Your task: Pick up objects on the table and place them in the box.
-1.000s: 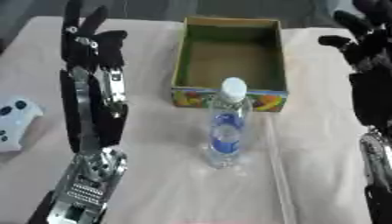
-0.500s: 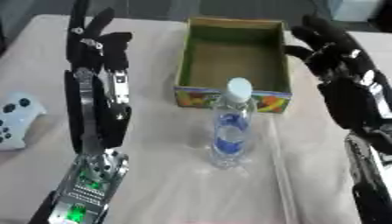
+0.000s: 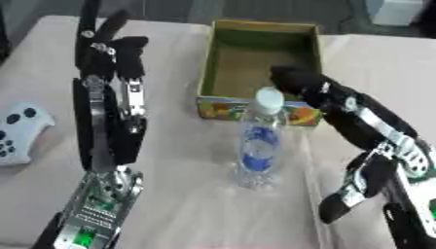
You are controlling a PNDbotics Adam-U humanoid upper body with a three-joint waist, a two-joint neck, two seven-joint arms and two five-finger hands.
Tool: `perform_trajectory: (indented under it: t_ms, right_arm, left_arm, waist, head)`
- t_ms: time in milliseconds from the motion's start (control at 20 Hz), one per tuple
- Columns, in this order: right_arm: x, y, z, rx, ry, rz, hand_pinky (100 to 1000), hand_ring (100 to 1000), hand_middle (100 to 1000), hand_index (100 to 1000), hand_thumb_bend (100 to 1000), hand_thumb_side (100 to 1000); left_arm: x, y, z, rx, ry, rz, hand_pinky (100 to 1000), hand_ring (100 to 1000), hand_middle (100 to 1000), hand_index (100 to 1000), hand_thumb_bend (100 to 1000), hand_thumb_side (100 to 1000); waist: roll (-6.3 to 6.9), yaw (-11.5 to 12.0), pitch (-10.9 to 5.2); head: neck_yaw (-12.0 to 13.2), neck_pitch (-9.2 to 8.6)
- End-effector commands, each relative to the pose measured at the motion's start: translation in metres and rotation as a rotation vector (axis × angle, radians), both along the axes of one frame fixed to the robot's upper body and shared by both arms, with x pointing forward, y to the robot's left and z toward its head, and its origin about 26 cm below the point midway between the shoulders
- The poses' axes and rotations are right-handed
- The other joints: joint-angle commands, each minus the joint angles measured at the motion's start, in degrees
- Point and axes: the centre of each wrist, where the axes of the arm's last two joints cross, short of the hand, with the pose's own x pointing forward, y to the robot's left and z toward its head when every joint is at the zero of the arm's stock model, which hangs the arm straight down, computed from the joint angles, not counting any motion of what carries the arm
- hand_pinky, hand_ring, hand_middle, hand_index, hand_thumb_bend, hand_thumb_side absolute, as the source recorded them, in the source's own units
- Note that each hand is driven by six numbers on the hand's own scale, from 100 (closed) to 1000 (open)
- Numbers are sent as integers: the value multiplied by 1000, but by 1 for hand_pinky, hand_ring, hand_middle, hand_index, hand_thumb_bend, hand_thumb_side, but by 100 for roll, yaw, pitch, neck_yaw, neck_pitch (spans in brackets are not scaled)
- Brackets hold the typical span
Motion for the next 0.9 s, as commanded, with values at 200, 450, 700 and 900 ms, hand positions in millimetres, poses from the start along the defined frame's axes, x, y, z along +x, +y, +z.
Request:
perform_trajectory:
  t_ms: [200, 450, 700, 900]
  right_arm:
    - [1, 3, 4, -128, -128, 62, 1000, 1000, 1000, 1000, 973, 351]
    - [1, 6, -1, -119, -110, 78, 1000, 1000, 1000, 1000, 965, 345]
    - [0, 12, -9, -28, -53, 154, 1000, 1000, 1000, 1000, 900, 365]
    - [-3, 17, -7, 61, -16, 234, 965, 1000, 1000, 1000, 876, 394]
  left_arm:
    - [-2, 1, 5, 1, -16, -6, 664, 687, 1000, 882, 101, 1000]
    - [-2, 1, 4, -2, -13, -5, 665, 686, 1000, 882, 101, 1000]
    - [-3, 0, 4, -5, -12, -7, 664, 685, 1000, 882, 101, 1000]
    - [-3, 0, 4, -6, -8, -8, 665, 685, 1000, 882, 101, 1000]
  waist:
    - [35, 11, -128]
    - [54, 19, -135]
    - [72, 25, -128]
    - [89, 32, -135]
  head:
    - [-45, -7]
    - [-58, -16]
    - [-88, -26]
    - [-134, -35]
